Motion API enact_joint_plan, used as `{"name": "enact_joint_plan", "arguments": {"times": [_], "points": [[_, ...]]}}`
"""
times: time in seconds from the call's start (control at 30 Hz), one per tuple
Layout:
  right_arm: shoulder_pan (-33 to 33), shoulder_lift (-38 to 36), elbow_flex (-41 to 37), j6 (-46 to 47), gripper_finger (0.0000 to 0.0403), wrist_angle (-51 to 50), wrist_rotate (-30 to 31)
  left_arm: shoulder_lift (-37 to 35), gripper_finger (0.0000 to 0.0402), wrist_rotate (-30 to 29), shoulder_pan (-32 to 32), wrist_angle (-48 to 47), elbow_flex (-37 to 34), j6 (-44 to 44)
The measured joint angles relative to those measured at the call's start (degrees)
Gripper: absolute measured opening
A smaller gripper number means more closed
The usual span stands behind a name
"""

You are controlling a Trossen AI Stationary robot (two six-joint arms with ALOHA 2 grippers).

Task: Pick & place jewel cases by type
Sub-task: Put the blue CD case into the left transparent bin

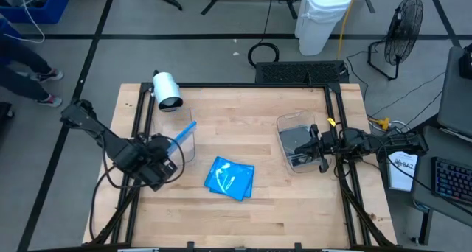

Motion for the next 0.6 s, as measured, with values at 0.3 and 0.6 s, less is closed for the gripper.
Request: {"name": "enact_joint_plan", "arguments": {"times": [0.3, 0.6], "points": [[0.0, 0.0, 0.0, 0.0, 0.0, 0.0, 0.0, 0.1, 0.0041, 3.6, 1.5, 0.1, -0.1, -0.3], [0.0, 0.0, 0.0, 0.0, 0.0, 0.0, 0.0, 0.1, 0.004, 8.3, 6.0, 0.1, -5.5, -5.0]]}}
